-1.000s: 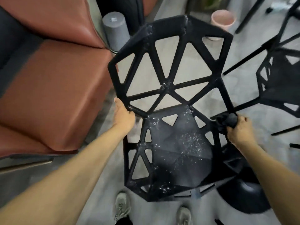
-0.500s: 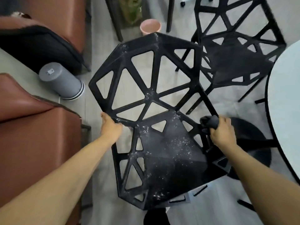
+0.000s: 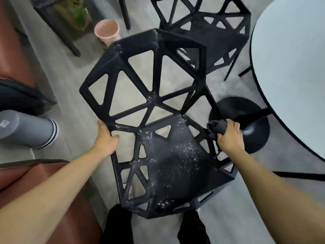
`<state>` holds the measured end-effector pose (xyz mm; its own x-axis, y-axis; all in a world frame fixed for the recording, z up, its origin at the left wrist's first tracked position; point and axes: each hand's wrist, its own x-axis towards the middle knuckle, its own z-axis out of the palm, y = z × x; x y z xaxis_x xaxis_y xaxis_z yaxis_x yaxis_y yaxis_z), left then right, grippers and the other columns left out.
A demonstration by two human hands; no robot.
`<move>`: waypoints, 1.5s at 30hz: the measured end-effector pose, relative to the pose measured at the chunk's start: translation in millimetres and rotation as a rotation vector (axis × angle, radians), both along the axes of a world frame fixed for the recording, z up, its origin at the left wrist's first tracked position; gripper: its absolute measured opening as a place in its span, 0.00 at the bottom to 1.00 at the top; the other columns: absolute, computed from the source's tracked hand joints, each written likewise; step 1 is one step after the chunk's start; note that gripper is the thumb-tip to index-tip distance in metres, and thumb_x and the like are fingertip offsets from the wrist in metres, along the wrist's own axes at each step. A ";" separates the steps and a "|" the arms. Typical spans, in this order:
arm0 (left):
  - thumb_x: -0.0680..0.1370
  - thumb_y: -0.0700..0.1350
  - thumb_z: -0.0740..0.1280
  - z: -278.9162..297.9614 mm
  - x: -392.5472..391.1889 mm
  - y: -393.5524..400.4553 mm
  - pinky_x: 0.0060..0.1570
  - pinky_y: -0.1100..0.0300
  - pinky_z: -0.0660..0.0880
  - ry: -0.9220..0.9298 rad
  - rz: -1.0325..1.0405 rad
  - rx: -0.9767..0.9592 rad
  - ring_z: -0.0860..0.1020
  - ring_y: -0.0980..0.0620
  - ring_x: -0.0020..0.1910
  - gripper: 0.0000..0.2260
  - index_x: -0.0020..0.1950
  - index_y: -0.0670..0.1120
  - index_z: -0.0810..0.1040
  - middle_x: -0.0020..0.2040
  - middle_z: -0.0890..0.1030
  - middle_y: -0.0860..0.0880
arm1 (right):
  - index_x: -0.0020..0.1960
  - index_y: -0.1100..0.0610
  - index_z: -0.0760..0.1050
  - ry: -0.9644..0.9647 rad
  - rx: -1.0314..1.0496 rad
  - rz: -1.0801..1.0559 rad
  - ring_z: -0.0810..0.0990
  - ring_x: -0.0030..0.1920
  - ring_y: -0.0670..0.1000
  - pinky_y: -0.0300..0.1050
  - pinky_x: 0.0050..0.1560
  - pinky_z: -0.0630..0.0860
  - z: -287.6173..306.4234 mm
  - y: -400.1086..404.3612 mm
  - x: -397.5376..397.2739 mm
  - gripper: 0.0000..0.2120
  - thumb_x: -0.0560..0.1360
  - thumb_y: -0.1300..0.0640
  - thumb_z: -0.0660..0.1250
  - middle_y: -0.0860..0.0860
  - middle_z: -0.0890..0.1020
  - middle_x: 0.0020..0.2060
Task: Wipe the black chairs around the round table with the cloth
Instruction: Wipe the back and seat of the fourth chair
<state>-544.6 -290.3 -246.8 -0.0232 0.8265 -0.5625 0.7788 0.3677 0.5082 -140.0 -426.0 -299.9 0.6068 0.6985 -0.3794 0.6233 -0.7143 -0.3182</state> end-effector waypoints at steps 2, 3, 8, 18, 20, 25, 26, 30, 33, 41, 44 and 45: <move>0.79 0.37 0.63 -0.8 2.4 4.0 0.79 0.48 0.54 -0.027 -0.069 -0.007 0.52 0.44 0.81 0.41 0.81 0.44 0.37 0.83 0.48 0.43 | 0.75 0.58 0.61 0.006 -0.014 -0.068 0.70 0.64 0.71 0.64 0.65 0.70 2.9 -13.4 -4.4 0.29 0.77 0.59 0.67 0.62 0.65 0.68; 0.78 0.36 0.63 -2.1 2.4 6.2 0.79 0.48 0.53 -0.058 -0.114 -0.009 0.51 0.45 0.81 0.41 0.81 0.43 0.37 0.83 0.48 0.44 | 0.75 0.58 0.61 0.015 -0.027 -0.111 0.70 0.64 0.71 0.63 0.66 0.69 4.8 -20.5 -6.5 0.29 0.77 0.59 0.66 0.62 0.65 0.69; 0.73 0.44 0.65 -4.8 -10.4 15.5 0.71 0.44 0.69 -0.077 -0.319 -0.131 0.70 0.42 0.72 0.43 0.81 0.55 0.42 0.77 0.66 0.44 | 0.75 0.58 0.61 0.014 -0.095 -0.322 0.72 0.63 0.71 0.62 0.65 0.71 8.1 -60.9 -16.3 0.28 0.78 0.56 0.66 0.62 0.65 0.68; 0.77 0.37 0.63 2.5 35.0 -19.7 0.77 0.52 0.59 -0.148 -0.372 -0.051 0.53 0.48 0.81 0.46 0.80 0.53 0.31 0.83 0.43 0.51 | 0.74 0.57 0.63 0.040 -0.034 -0.511 0.73 0.62 0.69 0.56 0.56 0.73 9.1 -153.0 -46.6 0.26 0.78 0.57 0.66 0.60 0.63 0.70; 0.77 0.38 0.63 -0.9 47.3 -21.0 0.79 0.50 0.52 -0.129 -0.367 -0.027 0.46 0.49 0.81 0.46 0.80 0.51 0.31 0.82 0.39 0.49 | 0.74 0.58 0.63 0.066 -0.011 -0.549 0.75 0.58 0.68 0.52 0.49 0.73 5.7 -165.6 -50.8 0.26 0.79 0.57 0.66 0.60 0.63 0.70; 0.78 0.40 0.64 -18.9 68.4 -15.5 0.69 0.60 0.58 -0.090 -0.390 0.099 0.51 0.47 0.81 0.45 0.80 0.50 0.32 0.82 0.38 0.49 | 0.71 0.56 0.64 0.045 0.082 -0.627 0.76 0.51 0.64 0.53 0.45 0.78 -6.5 -195.4 -78.0 0.24 0.78 0.55 0.66 0.59 0.64 0.67; 0.77 0.40 0.65 -24.4 72.7 -12.1 0.73 0.58 0.55 -0.099 -0.419 0.114 0.50 0.47 0.81 0.46 0.80 0.50 0.32 0.82 0.39 0.49 | 0.71 0.56 0.64 0.036 0.103 -0.658 0.76 0.50 0.64 0.55 0.45 0.79 -10.5 -202.2 -84.4 0.24 0.78 0.54 0.67 0.58 0.64 0.66; 0.75 0.39 0.65 -33.9 86.5 5.9 0.76 0.56 0.55 -0.137 -0.493 0.145 0.50 0.50 0.81 0.47 0.80 0.50 0.32 0.82 0.39 0.50 | 0.68 0.52 0.63 -0.026 0.146 -0.737 0.77 0.50 0.67 0.62 0.45 0.82 -20.8 -213.9 -106.1 0.23 0.76 0.52 0.67 0.56 0.65 0.64; 0.71 0.39 0.66 -41.8 101.3 15.6 0.75 0.52 0.61 -0.173 -0.549 0.177 0.56 0.48 0.79 0.51 0.80 0.53 0.32 0.83 0.44 0.50 | 0.69 0.55 0.64 -0.142 0.186 -0.783 0.75 0.54 0.67 0.61 0.50 0.79 -39.1 -223.0 -121.2 0.24 0.76 0.53 0.67 0.59 0.66 0.64; 0.66 0.40 0.67 -41.2 144.8 15.2 0.70 0.45 0.70 -0.282 -0.693 0.302 0.66 0.39 0.74 0.46 0.81 0.43 0.48 0.79 0.60 0.39 | 0.66 0.60 0.65 -0.254 0.194 -0.883 0.75 0.52 0.68 0.53 0.46 0.71 -41.5 -244.7 -149.0 0.21 0.78 0.52 0.65 0.61 0.66 0.62; 0.71 0.40 0.67 -52.3 130.2 18.7 0.65 0.42 0.74 -0.315 -0.796 0.427 0.70 0.37 0.69 0.38 0.79 0.42 0.53 0.75 0.64 0.38 | 0.63 0.61 0.64 -0.279 0.214 -0.905 0.76 0.53 0.69 0.56 0.48 0.74 -39.4 -245.7 -175.3 0.21 0.77 0.51 0.65 0.62 0.66 0.61; 0.74 0.40 0.66 -56.7 120.4 15.0 0.59 0.42 0.77 -0.314 -0.829 0.455 0.73 0.36 0.66 0.35 0.78 0.42 0.54 0.74 0.65 0.37 | 0.63 0.61 0.64 -0.295 0.220 -0.917 0.76 0.53 0.69 0.56 0.48 0.75 -40.9 -246.7 -185.9 0.21 0.77 0.51 0.65 0.62 0.66 0.61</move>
